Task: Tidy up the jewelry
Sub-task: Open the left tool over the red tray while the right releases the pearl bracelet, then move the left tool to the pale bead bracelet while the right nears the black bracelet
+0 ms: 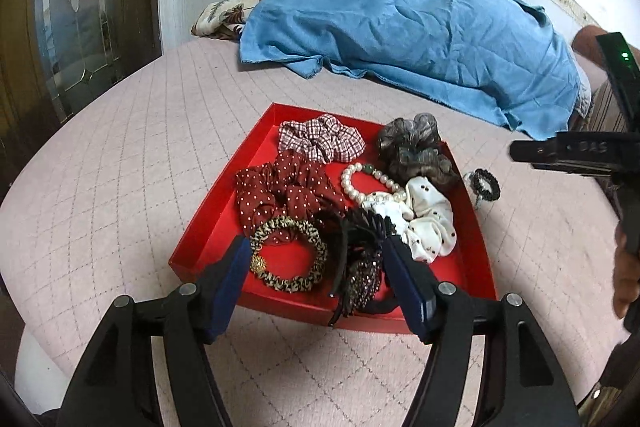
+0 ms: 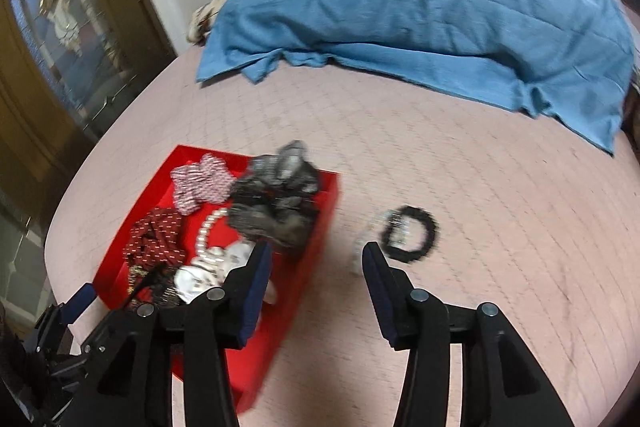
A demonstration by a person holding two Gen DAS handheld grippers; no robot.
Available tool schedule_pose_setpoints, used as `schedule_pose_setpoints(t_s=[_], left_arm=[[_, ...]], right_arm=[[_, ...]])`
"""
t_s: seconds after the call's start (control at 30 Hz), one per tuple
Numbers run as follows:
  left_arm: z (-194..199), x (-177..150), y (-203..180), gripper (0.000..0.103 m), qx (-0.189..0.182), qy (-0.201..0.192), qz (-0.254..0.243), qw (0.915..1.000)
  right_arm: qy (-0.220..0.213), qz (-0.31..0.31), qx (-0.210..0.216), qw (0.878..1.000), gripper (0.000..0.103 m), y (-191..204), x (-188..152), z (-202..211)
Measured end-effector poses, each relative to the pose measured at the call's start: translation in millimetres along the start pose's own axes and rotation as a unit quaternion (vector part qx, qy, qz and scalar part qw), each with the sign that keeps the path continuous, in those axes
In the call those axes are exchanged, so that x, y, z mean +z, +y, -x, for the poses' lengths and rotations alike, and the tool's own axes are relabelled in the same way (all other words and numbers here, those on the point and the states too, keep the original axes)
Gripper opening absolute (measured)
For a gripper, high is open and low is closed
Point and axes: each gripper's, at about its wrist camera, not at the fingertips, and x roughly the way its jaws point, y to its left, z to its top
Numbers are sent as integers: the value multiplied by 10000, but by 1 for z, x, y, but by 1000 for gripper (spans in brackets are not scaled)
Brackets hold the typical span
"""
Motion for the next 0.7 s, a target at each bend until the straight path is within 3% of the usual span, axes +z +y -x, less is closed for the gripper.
schedule_pose_setpoints(t_s=[0.33,0.57,0.7], left_arm=[[-4,-6,-11,67,89,71,-196,9997],[1,-2,-10,67,16,-117,-24,9999],[1,0,-10,67,-51,-175,35,9998]], right_arm=[[12,-434,-322,9985,52,-61,-8,4],[170,-1069,-207,9939,52,-106,-9,-19],[306,-1100,-122,9934,52,-109,-3,-40]])
